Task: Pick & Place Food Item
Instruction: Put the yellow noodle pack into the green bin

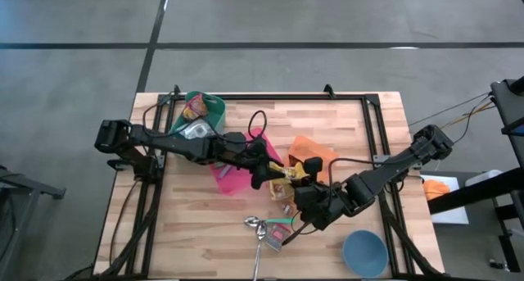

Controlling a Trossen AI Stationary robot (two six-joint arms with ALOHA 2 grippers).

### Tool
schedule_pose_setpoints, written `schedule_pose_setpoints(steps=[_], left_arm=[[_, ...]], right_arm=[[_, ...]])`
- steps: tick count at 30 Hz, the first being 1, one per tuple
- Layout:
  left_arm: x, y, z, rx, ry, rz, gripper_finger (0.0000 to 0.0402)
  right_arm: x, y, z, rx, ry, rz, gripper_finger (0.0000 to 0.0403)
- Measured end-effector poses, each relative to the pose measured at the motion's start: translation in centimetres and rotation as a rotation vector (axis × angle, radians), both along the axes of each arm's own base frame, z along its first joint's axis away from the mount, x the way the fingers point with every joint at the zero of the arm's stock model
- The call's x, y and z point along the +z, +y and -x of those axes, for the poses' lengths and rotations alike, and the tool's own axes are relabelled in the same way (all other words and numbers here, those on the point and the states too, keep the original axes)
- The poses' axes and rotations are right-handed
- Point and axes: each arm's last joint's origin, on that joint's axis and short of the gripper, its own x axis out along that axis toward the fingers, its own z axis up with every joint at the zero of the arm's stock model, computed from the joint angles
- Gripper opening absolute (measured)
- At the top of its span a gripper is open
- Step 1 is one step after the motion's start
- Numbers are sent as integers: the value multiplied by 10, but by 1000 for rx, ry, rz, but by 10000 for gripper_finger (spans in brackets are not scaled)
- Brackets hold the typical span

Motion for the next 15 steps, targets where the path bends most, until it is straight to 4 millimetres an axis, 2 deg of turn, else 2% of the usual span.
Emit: schedule_pose_setpoints(steps=[5, 15], left_arm=[[0, 0, 0, -10, -3, -5, 199], [1, 0, 0, -21, -9, -24, 24]], right_arm=[[0, 0, 0, 0, 0, -1, 8], [0, 0, 0, -9, -7, -19, 8]])
